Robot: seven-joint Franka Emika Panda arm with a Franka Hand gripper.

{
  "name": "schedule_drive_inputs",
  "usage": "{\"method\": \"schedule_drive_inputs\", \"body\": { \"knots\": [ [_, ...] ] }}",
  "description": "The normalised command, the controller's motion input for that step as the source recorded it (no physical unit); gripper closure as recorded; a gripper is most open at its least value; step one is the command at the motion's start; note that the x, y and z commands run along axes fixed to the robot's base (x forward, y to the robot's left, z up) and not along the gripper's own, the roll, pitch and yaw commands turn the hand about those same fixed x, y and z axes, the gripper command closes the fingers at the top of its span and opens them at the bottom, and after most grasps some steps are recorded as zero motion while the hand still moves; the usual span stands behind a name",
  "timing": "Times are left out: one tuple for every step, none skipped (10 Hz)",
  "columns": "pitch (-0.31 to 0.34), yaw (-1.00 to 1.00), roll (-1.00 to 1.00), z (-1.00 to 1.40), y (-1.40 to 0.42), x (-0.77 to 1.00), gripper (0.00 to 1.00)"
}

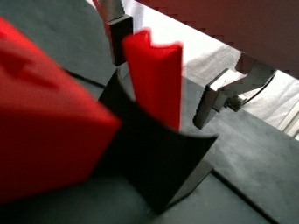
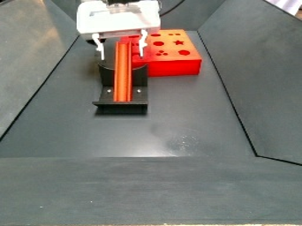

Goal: Pick up the arch object. Move up. Place the arch object on the fixture. Regrasp the arch object. Move to above the board. Insert the arch object.
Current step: Regrasp the arch object, then move to above the board.

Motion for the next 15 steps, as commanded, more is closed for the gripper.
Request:
{"method": "schedule_drive_inputs", "body": {
  "knots": [
    [0.0,0.0,0.0,0.0,0.0,0.0,1.0],
    [0.298,0.04,0.13,1.0,-0.14,0.04,1.0],
    [0.295,0.04,0.13,1.0,-0.14,0.04,1.0],
    [0.287,0.11,0.07,1.0,-0.13,0.05,1.0],
    [0.265,0.16,0.03,1.0,-0.12,0.05,1.0],
    [0.23,0.2,0.0,1.0,-0.12,0.05,1.0],
    [0.172,0.23,-0.01,1.0,-0.12,0.05,1.0],
    [0.125,0.24,-0.02,1.0,-0.11,0.05,1.0],
    [0.082,0.24,-0.02,1.0,-0.11,0.05,1.0],
    [0.041,0.22,-0.02,1.0,-0.1,0.05,1.0],
    [0.002,0.18,-0.01,1.0,-0.1,0.05,1.0],
    [-0.021,0.15,-0.01,1.0,-0.09,0.05,1.0],
    [-0.027,0.11,-0.01,1.0,-0.08,0.05,1.0],
    [-0.027,0.09,-0.01,1.0,-0.08,0.05,1.0],
    [-0.011,0.05,-0.01,1.0,-0.07,0.05,1.0]
  ]
}}
